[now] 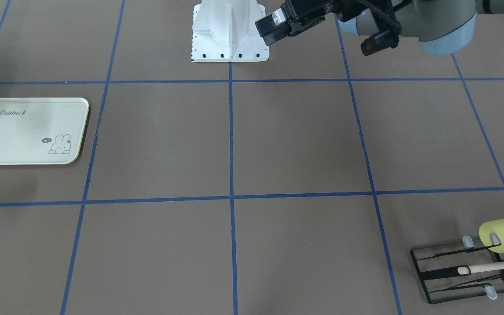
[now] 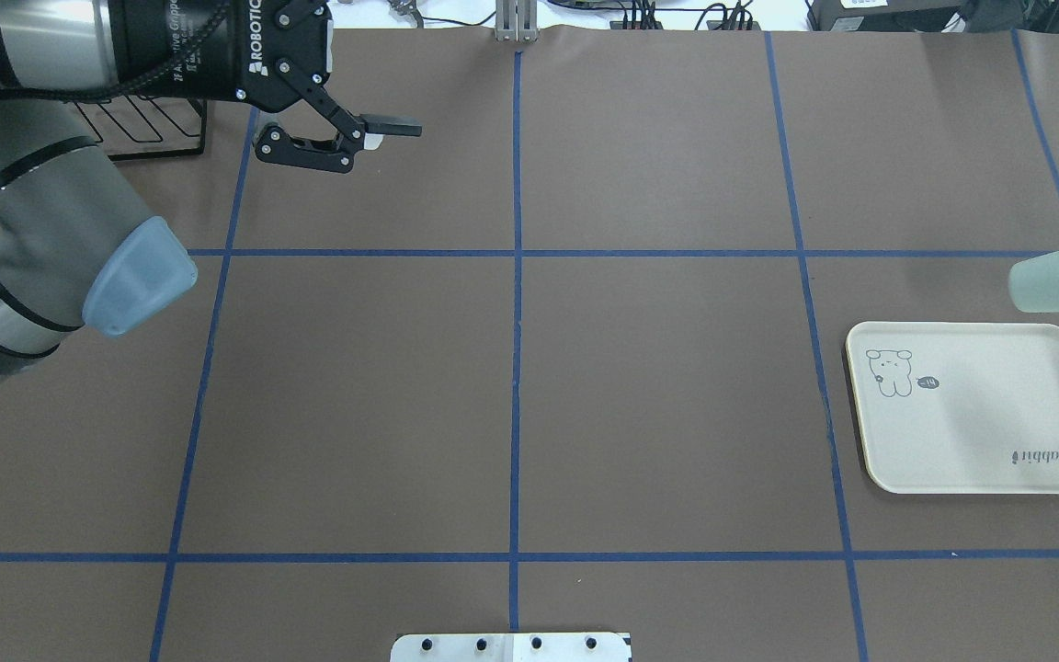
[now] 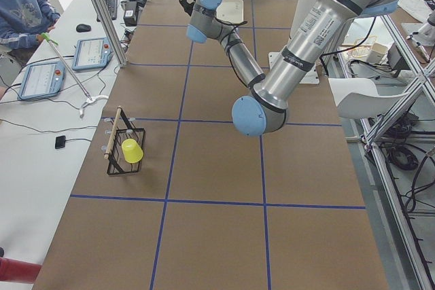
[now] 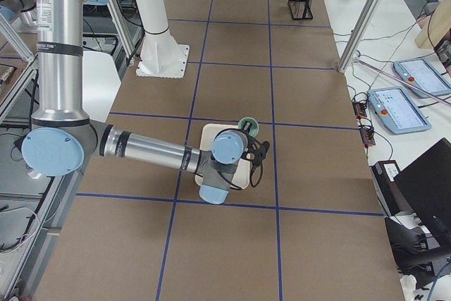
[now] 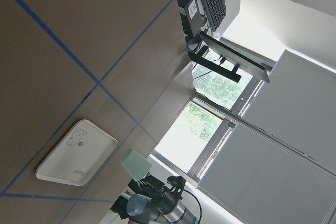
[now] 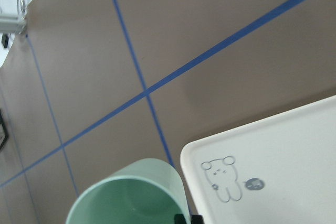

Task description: Left arm grabs green cup and hands to right arm on tray

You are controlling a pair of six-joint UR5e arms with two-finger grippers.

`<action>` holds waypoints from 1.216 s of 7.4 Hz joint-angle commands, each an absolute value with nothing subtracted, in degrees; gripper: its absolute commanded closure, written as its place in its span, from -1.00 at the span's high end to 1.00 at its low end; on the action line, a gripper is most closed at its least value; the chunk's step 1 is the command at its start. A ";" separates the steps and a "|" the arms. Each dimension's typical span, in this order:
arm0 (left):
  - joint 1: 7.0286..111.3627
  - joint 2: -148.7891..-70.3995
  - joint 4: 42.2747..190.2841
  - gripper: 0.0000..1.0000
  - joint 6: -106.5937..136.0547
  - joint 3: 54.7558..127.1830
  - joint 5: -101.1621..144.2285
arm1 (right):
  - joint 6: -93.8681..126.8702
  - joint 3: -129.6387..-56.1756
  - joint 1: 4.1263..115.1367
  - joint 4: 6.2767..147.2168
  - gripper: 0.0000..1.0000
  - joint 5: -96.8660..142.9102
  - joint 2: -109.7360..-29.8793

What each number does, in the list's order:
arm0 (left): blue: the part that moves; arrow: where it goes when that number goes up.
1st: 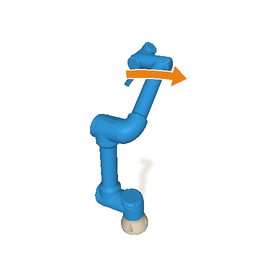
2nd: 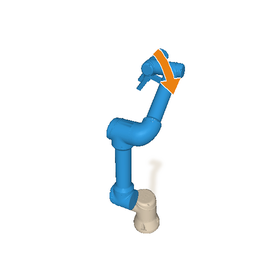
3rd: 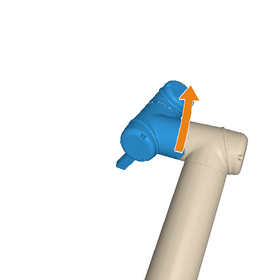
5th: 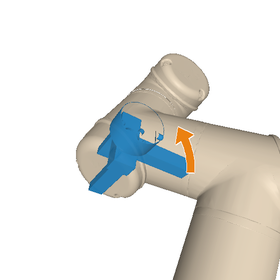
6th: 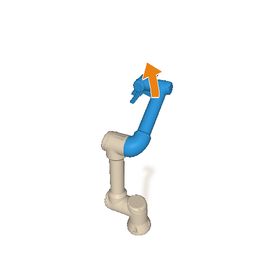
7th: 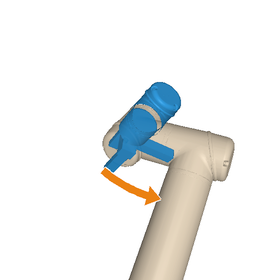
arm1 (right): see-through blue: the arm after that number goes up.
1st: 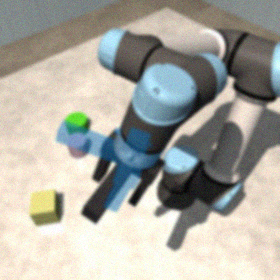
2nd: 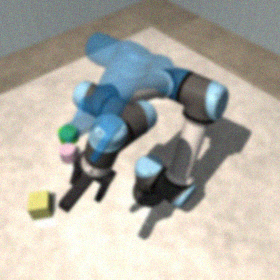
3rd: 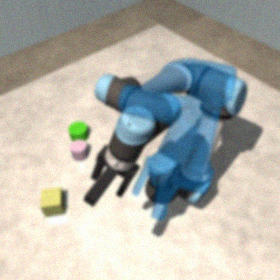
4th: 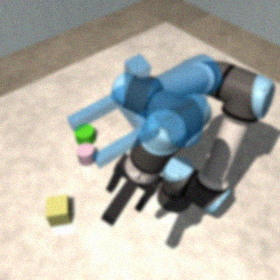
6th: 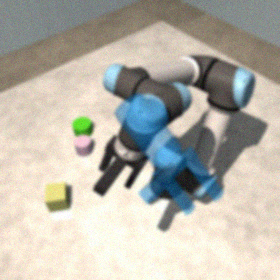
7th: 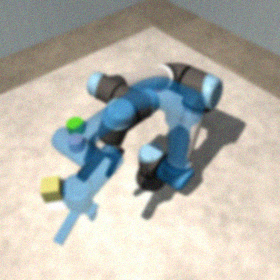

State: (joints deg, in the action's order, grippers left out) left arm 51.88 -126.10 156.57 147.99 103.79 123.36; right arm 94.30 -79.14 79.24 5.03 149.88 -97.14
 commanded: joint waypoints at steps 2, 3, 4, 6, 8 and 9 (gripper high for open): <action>51.86 -126.30 155.83 1.00 148.01 103.54 123.22 | 63.80 -79.36 77.26 16.29 -1.00 131.90 -100.18; 51.77 -126.47 155.83 1.00 148.01 103.45 123.22 | 54.50 -81.45 76.56 22.70 -1.00 131.14 -100.37; 51.68 -126.56 155.66 1.00 148.01 103.36 123.22 | 54.14 -85.91 74.46 28.24 -1.00 133.13 -100.55; 51.68 -126.56 155.65 1.00 147.92 103.01 123.22 | 49.95 -95.40 71.47 42.20 -1.00 137.18 -100.90; 51.59 -126.48 155.65 1.00 147.92 103.01 123.22 | 39.17 -102.63 68.40 54.36 -1.00 137.02 -104.13; 51.50 -126.56 155.65 1.00 147.92 102.92 123.22 | 38.24 -102.57 64.64 55.53 -1.00 135.54 -104.67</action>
